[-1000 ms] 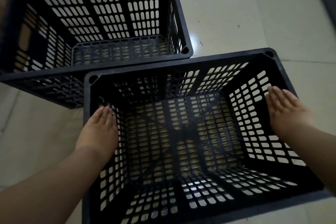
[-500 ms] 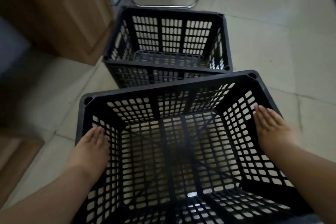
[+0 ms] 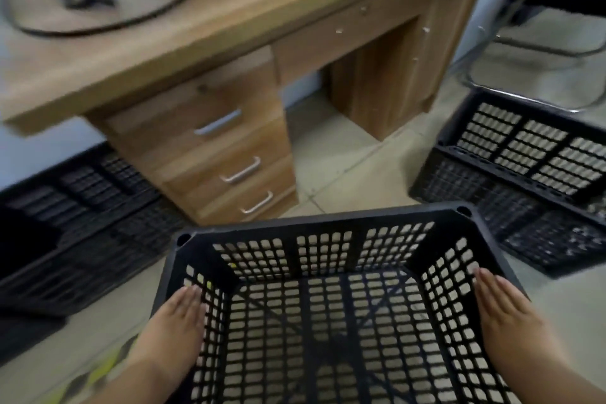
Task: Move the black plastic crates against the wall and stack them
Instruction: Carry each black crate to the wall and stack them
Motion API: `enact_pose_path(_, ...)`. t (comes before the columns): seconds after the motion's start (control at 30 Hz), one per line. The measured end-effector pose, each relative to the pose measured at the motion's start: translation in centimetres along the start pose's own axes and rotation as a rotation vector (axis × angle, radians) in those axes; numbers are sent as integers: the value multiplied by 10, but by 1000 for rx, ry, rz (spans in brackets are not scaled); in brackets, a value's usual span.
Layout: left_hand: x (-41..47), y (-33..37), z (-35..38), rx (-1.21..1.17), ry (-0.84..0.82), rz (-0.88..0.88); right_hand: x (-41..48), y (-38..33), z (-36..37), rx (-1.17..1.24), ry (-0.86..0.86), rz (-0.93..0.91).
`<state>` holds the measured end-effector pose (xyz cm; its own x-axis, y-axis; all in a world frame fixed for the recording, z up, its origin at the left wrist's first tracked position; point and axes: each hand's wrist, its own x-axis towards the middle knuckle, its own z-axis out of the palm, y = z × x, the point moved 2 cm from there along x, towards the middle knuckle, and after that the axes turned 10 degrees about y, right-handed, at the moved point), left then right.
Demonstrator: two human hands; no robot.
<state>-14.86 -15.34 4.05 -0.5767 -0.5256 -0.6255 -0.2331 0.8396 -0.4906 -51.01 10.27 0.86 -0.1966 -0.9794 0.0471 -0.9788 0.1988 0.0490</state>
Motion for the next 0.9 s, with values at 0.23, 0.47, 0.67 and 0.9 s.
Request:
enact_pose_path(0.23, -140, -129, 155, -141, -84, -121, 91, -221, -61, 11, 52, -174)
enact_pose_path(0.47, -289, -289, 288, -192, -125, -273, 190, -451, -109, -57, 168, -429)
enact_pose_path(0.67, -382, -398, 398, -223, -97, -504, 277, -621, -180, -547, -3, -807)
enact_pose_path(0.9, -429, -507, 512, -172, -163, -666, 385, -766, -212, -585, -209, -574)
